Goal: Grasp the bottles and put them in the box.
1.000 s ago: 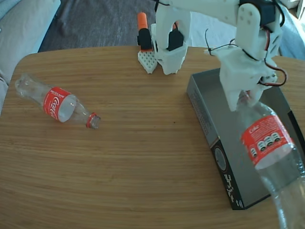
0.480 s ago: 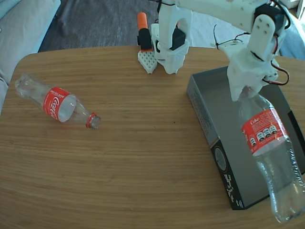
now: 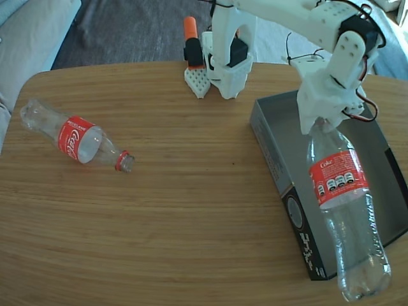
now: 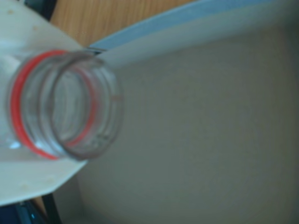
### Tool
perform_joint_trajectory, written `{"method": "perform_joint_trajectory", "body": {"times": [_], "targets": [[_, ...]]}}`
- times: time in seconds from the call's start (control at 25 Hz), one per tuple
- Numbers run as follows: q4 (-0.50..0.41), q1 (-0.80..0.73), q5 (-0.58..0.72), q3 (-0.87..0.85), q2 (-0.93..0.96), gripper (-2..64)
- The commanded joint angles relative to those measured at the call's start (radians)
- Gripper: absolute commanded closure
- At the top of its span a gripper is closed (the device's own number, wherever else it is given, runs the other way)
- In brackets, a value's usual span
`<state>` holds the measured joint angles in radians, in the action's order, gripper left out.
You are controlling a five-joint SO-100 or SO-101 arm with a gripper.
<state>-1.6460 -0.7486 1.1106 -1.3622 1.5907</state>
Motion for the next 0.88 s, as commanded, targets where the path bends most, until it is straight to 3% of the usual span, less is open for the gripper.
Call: {"method": "perform_joint_trajectory", "body": {"times": [0.0,0.4,0.84], "targets": [[-0.061,-0.029,-0.002,-0.011,0.109,61.9],[-0.057,-0.064,-0.003,-0.183,0.210,61.9],[0.012,-0.066,-0.005,-0.351,0.337,61.9]]}}
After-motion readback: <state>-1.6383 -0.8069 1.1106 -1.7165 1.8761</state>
